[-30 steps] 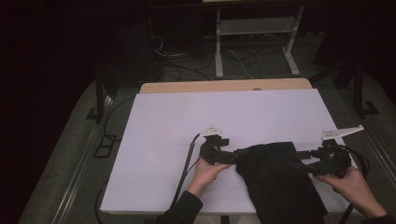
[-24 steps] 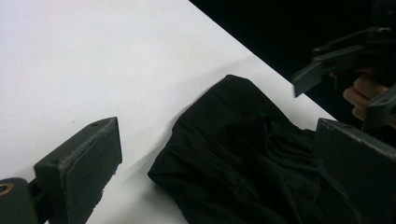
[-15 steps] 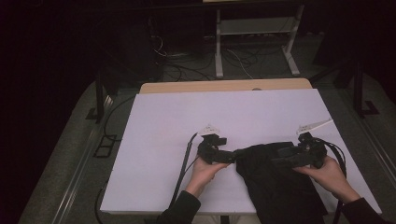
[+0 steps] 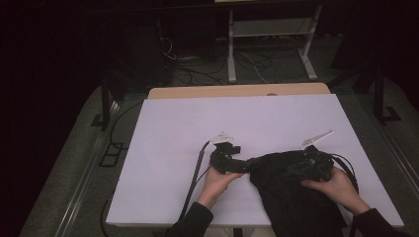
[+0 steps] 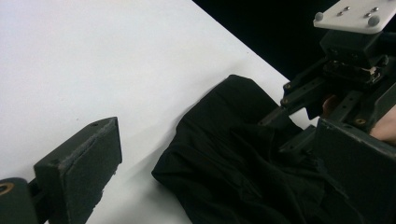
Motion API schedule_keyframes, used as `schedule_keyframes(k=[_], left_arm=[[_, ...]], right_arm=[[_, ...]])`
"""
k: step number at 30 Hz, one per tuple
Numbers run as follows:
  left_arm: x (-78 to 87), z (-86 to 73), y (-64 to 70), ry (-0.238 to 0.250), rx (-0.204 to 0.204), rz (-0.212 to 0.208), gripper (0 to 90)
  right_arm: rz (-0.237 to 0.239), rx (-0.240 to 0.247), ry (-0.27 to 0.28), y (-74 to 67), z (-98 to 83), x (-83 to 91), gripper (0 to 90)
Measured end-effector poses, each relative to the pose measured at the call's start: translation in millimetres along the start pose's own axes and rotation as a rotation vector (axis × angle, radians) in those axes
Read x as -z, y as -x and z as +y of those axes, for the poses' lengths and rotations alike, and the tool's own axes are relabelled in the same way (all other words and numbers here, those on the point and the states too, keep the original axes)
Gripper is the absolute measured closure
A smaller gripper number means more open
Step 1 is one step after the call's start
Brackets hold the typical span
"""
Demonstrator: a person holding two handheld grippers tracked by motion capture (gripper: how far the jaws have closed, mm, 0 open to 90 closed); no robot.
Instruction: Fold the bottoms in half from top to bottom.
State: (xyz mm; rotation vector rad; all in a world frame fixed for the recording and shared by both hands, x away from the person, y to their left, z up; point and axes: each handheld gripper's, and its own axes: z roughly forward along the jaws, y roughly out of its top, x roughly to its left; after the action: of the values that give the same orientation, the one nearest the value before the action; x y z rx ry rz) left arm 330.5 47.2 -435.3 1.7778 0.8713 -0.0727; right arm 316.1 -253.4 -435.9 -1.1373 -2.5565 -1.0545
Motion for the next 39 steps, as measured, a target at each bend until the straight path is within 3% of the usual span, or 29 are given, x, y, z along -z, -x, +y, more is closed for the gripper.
schedule_keyframes(k=[7, 13, 21, 29, 39], left_arm=[[-1.0, -1.2, 0.1, -0.004, -0.003, -0.001, 1.9], [-0.3, -0.7, -0.2, 0.0, 0.001, -0.002, 1.9], [1.4, 0.2, -0.8, 0.003, 0.0, 0.002, 2.0], [0.8, 0.0, -0.5, 0.003, -0.002, 0.002, 2.0], [-3.1, -0.9, -0.4, -0.003, 0.006, -0.002, 1.9]], right_arm=[[-0.007, 0.016, -0.031, -1.4, -1.9, -3.6, 84.7], [0.035, -0.015, -0.003, 3.2, -5.6, -0.5, 87.3], [0.178, -0.043, 0.067, -4.5, -10.5, 14.3, 87.6], [0.346, -0.003, 0.092, -22.2, -21.6, 27.2, 87.7], [0.441, 0.046, 0.059, -39.9, -38.4, 33.1, 87.5]])
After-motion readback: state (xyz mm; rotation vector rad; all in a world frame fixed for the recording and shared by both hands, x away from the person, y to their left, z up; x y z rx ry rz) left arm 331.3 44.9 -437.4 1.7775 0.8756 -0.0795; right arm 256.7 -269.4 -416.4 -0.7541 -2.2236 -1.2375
